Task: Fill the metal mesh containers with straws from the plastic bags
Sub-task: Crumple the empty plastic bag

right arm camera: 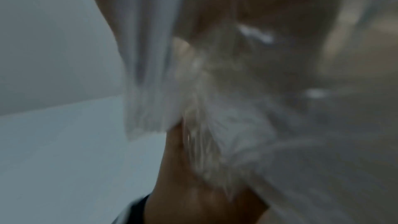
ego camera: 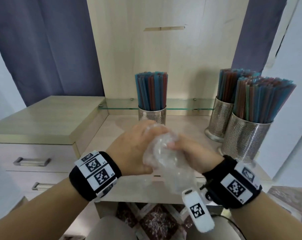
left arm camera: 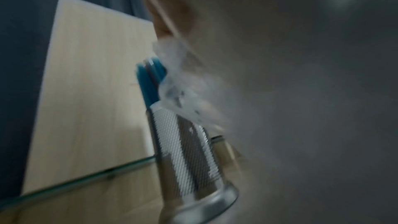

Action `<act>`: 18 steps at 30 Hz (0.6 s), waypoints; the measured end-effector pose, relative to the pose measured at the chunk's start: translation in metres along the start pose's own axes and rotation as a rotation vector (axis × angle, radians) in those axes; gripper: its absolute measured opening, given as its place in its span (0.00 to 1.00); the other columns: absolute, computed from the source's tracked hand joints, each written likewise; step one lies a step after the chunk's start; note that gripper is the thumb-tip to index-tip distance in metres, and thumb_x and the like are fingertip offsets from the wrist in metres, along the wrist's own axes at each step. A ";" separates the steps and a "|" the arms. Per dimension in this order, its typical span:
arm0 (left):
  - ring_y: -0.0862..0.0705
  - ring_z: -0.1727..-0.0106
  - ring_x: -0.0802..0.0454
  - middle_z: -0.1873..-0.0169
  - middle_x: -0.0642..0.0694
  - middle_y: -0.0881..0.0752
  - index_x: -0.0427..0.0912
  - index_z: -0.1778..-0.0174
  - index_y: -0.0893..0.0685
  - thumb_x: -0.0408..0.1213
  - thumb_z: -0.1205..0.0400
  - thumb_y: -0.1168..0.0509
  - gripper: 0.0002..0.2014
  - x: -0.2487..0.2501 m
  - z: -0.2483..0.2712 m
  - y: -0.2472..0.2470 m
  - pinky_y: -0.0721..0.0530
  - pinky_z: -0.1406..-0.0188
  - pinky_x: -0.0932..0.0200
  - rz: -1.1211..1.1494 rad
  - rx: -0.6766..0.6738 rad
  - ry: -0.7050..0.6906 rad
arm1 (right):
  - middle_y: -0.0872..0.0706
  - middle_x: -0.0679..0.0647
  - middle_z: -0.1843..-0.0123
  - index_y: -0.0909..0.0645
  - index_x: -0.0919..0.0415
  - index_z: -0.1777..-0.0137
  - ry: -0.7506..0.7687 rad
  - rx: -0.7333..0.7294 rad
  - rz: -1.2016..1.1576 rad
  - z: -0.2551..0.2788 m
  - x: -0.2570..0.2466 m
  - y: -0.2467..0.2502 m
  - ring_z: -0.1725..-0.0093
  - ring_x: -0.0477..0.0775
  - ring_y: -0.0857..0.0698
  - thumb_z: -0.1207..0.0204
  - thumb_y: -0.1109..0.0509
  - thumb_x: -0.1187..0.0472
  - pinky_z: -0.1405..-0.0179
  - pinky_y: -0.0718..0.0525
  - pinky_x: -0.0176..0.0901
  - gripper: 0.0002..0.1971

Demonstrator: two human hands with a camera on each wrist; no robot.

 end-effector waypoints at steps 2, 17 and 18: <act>0.22 0.39 0.49 0.35 0.51 0.27 0.62 0.27 0.40 0.48 0.39 0.21 0.48 -0.032 0.007 -0.005 0.16 0.47 0.44 -0.057 -0.058 0.206 | 0.10 0.50 0.53 0.12 0.48 0.50 0.009 0.228 0.293 -0.014 -0.006 0.034 0.52 0.45 0.12 0.26 0.28 0.51 0.51 0.17 0.42 0.07; 0.22 0.39 0.53 0.37 0.54 0.28 0.63 0.23 0.47 0.53 0.35 0.22 0.50 -0.092 0.024 -0.044 0.17 0.44 0.51 -0.160 -0.406 0.439 | 0.20 0.49 0.32 0.39 0.55 0.22 0.084 0.599 0.731 -0.132 0.022 0.085 0.35 0.49 0.18 0.47 0.10 0.48 0.34 0.17 0.47 0.56; 0.22 0.39 0.52 0.36 0.53 0.28 0.61 0.23 0.47 0.53 0.35 0.21 0.50 -0.094 0.023 -0.047 0.18 0.44 0.52 -0.176 -0.431 0.434 | 0.19 0.49 0.33 0.37 0.57 0.23 0.069 0.624 0.737 -0.133 0.022 0.089 0.37 0.50 0.17 0.47 0.10 0.48 0.37 0.16 0.45 0.54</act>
Point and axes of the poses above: each hand's wrist, its own z-axis away from the middle knuckle, its own y-axis out of the back of the hand, x = y × z, the point moved 8 cm from there along -z, towards the middle knuckle
